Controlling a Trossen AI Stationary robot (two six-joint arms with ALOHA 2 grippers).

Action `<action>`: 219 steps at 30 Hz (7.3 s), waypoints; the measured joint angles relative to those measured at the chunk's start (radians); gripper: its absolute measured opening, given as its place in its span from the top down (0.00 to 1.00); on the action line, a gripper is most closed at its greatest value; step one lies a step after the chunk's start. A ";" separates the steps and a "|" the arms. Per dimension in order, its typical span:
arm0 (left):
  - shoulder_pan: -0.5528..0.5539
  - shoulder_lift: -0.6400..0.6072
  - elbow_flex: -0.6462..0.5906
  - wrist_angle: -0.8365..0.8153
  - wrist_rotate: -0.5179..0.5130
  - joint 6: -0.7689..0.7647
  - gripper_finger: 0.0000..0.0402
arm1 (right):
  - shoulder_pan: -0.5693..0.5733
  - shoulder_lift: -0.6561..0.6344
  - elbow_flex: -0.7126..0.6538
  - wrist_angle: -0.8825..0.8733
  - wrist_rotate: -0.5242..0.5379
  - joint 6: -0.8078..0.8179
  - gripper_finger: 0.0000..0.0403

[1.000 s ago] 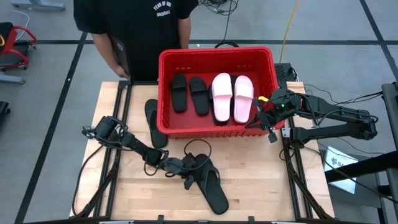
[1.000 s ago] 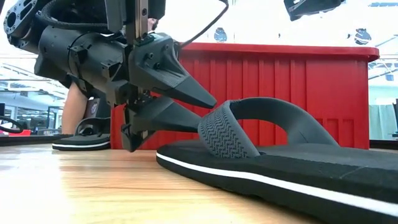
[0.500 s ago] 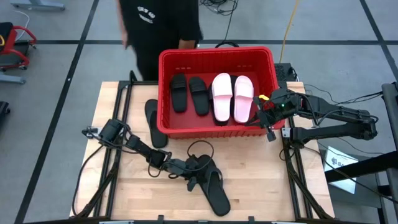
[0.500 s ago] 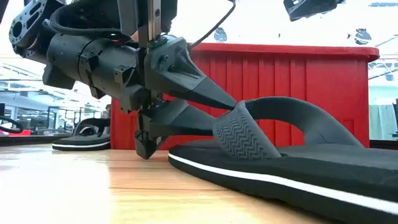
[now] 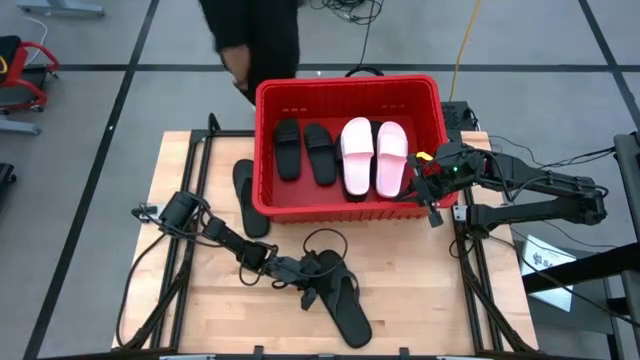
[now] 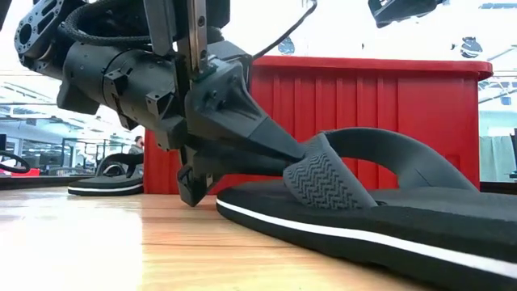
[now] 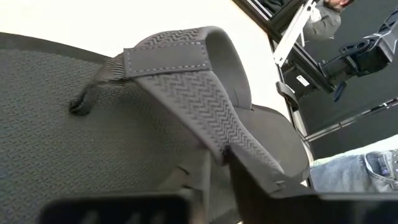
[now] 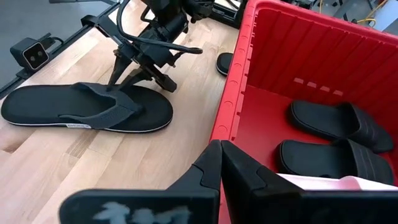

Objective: Pick and place slides into bin
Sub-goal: Stack the bottom black flip flop on top of the black slide in the red bin, then stack the black flip flop on top of the black slide in the red bin

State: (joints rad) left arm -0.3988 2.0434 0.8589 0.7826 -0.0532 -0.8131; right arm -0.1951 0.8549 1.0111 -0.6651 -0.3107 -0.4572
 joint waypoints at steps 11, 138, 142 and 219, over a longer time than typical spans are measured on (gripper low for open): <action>0.000 -0.001 0.000 0.006 0.000 -0.035 0.99 | 0.000 0.000 0.000 0.000 0.002 0.000 1.00; 0.981 -0.366 0.673 -1.837 0.425 1.349 1.00 | 0.000 -0.003 -0.072 0.272 0.184 -0.108 1.00; 0.981 -0.348 0.673 -1.838 0.355 1.355 1.00 | 0.000 -0.003 -0.072 0.273 0.184 -0.107 1.00; 0.500 -0.810 0.426 -2.254 -0.444 0.166 0.70 | -0.001 -0.024 -0.072 0.355 0.183 -0.029 1.00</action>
State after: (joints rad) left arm 0.1017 1.2332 1.2845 -1.4717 -0.4969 -0.6471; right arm -0.1959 0.8313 0.9394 -0.3101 -0.1272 -0.4860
